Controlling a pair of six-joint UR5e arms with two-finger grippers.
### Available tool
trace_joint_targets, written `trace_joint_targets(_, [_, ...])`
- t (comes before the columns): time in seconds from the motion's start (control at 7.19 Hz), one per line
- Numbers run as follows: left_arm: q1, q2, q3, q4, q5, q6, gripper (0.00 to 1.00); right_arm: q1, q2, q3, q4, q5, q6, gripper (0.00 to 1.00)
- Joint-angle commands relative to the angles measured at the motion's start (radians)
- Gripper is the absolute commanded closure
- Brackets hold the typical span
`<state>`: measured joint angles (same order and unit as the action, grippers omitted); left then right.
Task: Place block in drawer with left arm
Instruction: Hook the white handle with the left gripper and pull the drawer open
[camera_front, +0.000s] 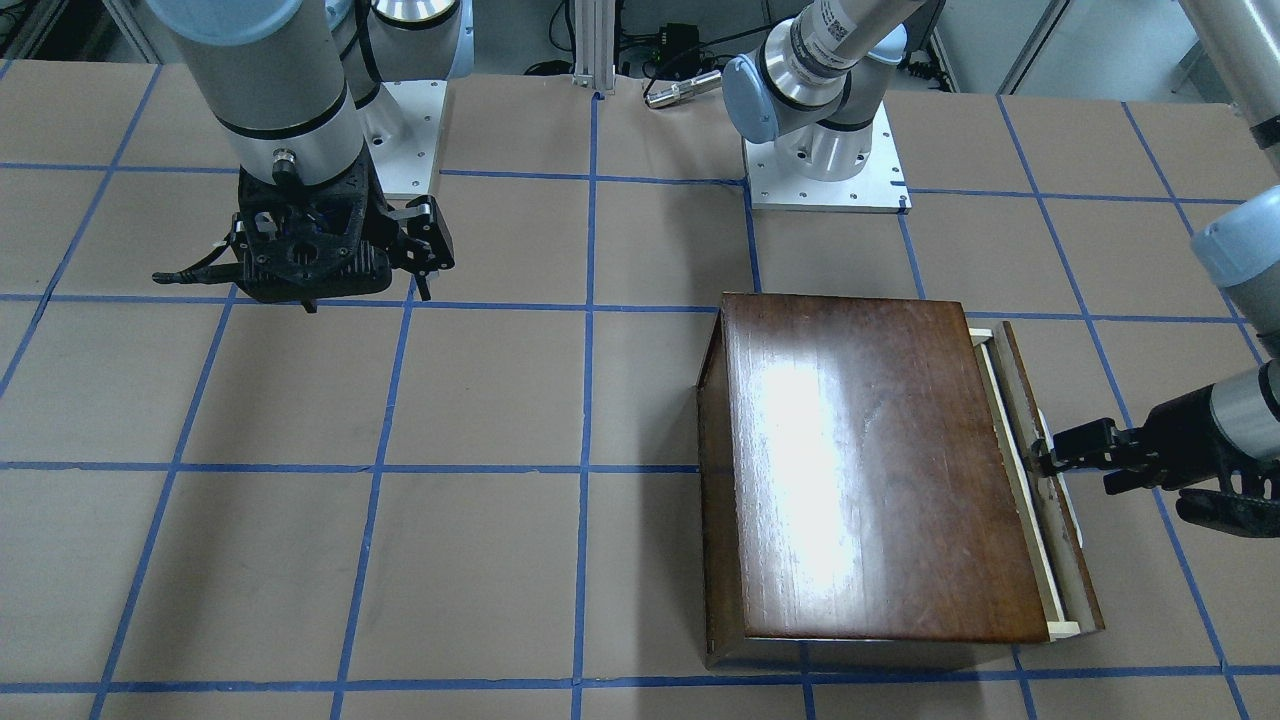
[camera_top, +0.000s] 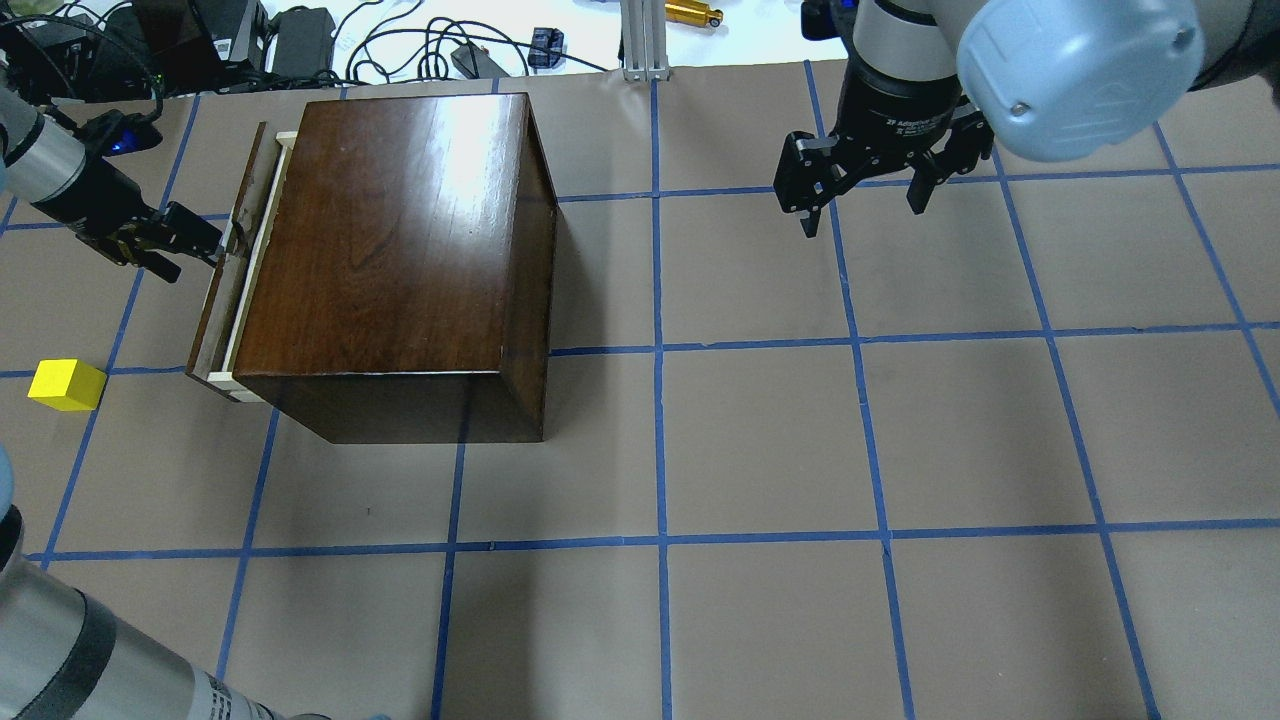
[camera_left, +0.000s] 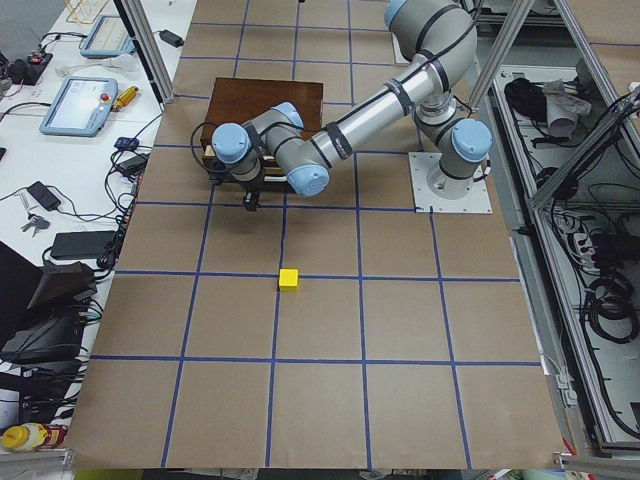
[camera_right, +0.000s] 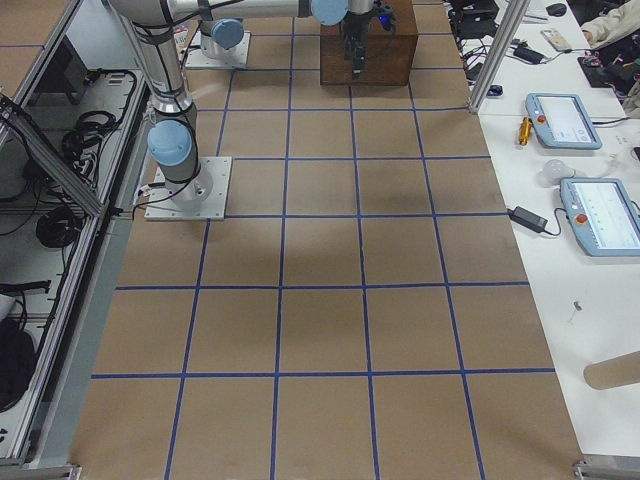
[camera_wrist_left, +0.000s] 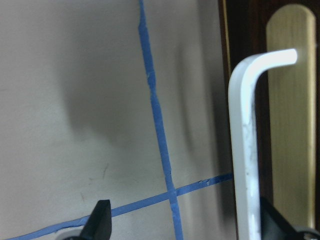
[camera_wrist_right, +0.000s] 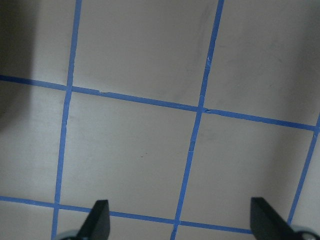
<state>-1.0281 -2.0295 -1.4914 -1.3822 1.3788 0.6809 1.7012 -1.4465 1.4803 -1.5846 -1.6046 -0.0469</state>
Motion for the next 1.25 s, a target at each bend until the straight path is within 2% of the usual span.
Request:
trace_joint_targets(0.0, [0.039,0.000,0.000,0.000,0.002,0.002,0.00,0.000,0.000,0.000,0.000,0.000,0.001,0.00])
trace_joint_targets(0.28, [0.058,0.002,0.005,0.002,0.044,0.003,0.00,0.000,0.000,0.000,0.000,0.000,-0.001,0.00])
trace_joint_targets(1.11, [0.094,0.027,-0.006,0.018,0.045,-0.003,0.00,0.000,0.000,0.000,0.000,0.000,0.001,0.00])
